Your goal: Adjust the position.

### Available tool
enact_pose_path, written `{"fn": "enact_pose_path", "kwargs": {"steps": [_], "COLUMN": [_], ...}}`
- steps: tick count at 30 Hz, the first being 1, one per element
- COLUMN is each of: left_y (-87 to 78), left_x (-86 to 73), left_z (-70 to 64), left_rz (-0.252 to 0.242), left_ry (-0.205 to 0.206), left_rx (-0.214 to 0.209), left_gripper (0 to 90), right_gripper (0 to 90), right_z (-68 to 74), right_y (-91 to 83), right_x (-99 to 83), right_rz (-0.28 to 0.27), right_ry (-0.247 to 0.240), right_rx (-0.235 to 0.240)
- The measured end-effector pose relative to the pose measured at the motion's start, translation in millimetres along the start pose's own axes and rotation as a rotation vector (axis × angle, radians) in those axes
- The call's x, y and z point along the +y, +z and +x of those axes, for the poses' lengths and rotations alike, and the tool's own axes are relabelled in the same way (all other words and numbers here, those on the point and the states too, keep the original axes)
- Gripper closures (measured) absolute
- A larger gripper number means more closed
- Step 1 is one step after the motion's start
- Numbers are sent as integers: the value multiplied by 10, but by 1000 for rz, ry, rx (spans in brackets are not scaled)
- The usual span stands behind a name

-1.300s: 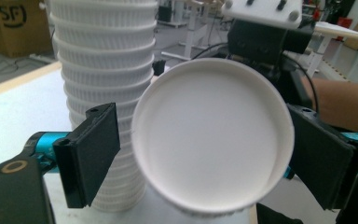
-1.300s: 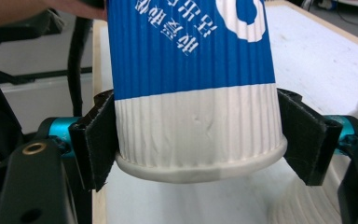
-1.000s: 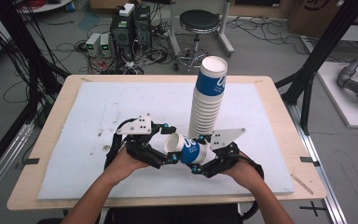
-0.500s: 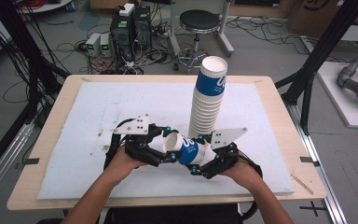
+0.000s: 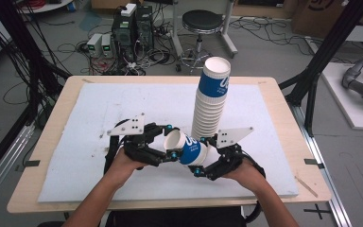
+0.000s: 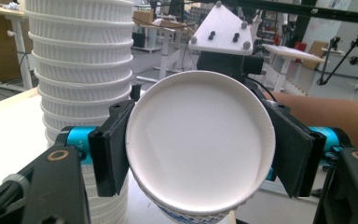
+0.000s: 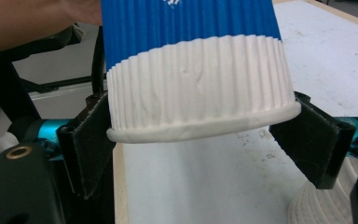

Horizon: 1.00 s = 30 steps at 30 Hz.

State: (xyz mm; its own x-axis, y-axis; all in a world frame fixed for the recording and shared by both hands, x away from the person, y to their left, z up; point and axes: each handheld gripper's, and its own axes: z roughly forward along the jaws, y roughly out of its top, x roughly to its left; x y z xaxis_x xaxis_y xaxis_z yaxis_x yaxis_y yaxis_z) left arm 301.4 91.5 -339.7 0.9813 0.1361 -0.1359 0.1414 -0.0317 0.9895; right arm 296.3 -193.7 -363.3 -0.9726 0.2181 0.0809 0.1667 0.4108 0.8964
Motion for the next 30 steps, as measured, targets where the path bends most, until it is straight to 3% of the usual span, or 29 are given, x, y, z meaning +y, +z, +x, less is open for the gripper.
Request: {"fn": "enact_pose_path", "kwargs": {"steps": [7,12,15,19,22,24,27,30], "left_y": [-14,21,26,60,95,108,124,154], "left_x": [23,-7,-22,-94,-97,-91,-95,-115], "left_z": [-16,-18,-7,22,7,-7,-16,-23], "left_rz": [-70,-60,-34,49,142,182,210,234], "left_ry": [-15,-23,-21,-36,3,31,57,67], "left_rx": [-15,-23,-16,2,70,96,93,71], "left_gripper": [305,303,305,290,167,162,163,165], "right_gripper": [141,167,222,235,236,237,236,235], "right_z": [12,5,-12,-43,-40,-45,-44,-16], "right_y": [1,4,-35,-44,-47,-63,-72,-57], "right_x": [-2,7,9,-8,-14,-13,-8,-4], "right_rz": [-40,-105,-72,-7,33,51,113,137], "right_ry": [44,43,17,-24,-40,-55,-112,-115], "right_rx": [33,63,41,19,-7,-26,-70,-52]}}
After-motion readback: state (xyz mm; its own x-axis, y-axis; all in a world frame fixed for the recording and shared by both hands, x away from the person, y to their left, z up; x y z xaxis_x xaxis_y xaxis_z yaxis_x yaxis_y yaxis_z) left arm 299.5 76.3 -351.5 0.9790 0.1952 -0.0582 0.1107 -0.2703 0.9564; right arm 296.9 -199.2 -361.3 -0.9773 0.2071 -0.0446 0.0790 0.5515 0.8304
